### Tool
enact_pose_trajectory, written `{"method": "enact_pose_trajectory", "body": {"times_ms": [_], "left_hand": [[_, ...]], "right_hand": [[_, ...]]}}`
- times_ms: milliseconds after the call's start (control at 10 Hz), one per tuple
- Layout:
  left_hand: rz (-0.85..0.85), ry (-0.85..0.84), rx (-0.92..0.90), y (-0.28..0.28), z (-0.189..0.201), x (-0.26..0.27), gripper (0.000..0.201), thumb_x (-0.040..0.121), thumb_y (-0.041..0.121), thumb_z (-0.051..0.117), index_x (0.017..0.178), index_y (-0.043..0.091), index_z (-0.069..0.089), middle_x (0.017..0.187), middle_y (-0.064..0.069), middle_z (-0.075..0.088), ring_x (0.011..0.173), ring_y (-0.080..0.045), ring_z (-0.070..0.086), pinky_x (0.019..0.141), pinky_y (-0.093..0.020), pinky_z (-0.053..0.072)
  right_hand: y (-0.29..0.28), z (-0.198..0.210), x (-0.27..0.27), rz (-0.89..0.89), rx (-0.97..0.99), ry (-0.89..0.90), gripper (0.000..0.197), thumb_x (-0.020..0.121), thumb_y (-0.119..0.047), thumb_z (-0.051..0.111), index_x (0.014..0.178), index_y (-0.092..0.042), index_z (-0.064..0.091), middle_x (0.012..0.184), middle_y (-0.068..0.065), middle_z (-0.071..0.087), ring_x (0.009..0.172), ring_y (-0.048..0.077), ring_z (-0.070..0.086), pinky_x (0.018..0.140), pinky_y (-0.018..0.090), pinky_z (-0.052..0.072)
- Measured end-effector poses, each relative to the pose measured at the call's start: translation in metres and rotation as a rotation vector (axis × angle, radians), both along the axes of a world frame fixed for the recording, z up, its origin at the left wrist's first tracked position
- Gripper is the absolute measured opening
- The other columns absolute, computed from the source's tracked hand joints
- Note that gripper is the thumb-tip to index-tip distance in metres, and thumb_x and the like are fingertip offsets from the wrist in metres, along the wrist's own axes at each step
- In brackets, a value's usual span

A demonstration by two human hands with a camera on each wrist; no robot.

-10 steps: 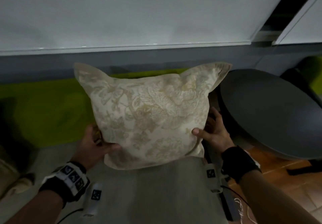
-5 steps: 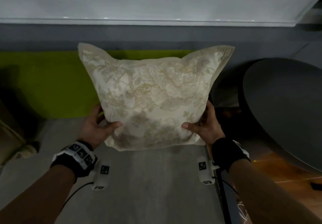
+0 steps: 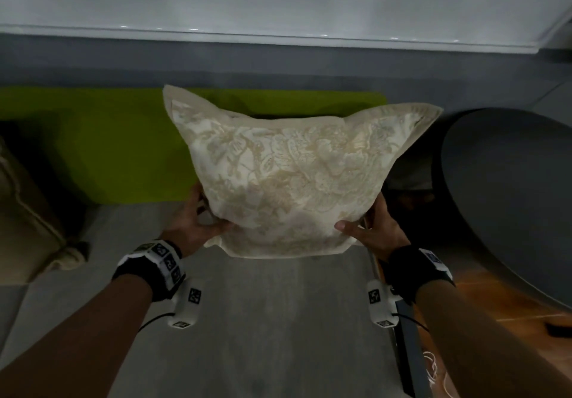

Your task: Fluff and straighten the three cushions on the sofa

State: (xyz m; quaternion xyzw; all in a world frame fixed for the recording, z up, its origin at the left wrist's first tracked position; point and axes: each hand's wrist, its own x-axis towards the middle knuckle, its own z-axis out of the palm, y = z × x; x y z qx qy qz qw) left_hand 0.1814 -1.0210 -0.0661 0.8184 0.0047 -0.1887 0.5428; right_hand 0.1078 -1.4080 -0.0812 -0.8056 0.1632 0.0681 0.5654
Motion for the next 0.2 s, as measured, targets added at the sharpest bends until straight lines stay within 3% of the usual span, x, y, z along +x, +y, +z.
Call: {"method": "enact_pose_trajectory", "body": {"times_ms": [100,200], "left_hand": [[-0.071,-0.037,0.099,0.006,0.01,-0.005,0.11,0.066,0.042,0.086,0.145,0.052,0.011,0.156,0.007,0.031,0.143,-0.02,0.033,0.113,-0.049,0.037],[-0.068,-0.002,0.286,0.034,0.028,-0.015,0.11,0.076,0.046,0.079,0.157,0.033,0.006,0.164,0.0,0.02,0.146,-0.026,0.029,0.114,-0.049,0.035]], "right_hand": [[0.008,0.011,-0.007,-0.03,0.012,-0.024,0.117,0.066,-0.044,0.095,0.155,-0.048,0.019,0.155,-0.013,0.044,0.14,0.01,0.046,0.112,0.045,0.046],[0.016,0.031,-0.027,-0.076,-0.175,-0.021,0.118,0.065,-0.062,0.089,0.158,-0.037,0.021,0.158,-0.008,0.041,0.139,0.012,0.048,0.109,0.046,0.049]]}}
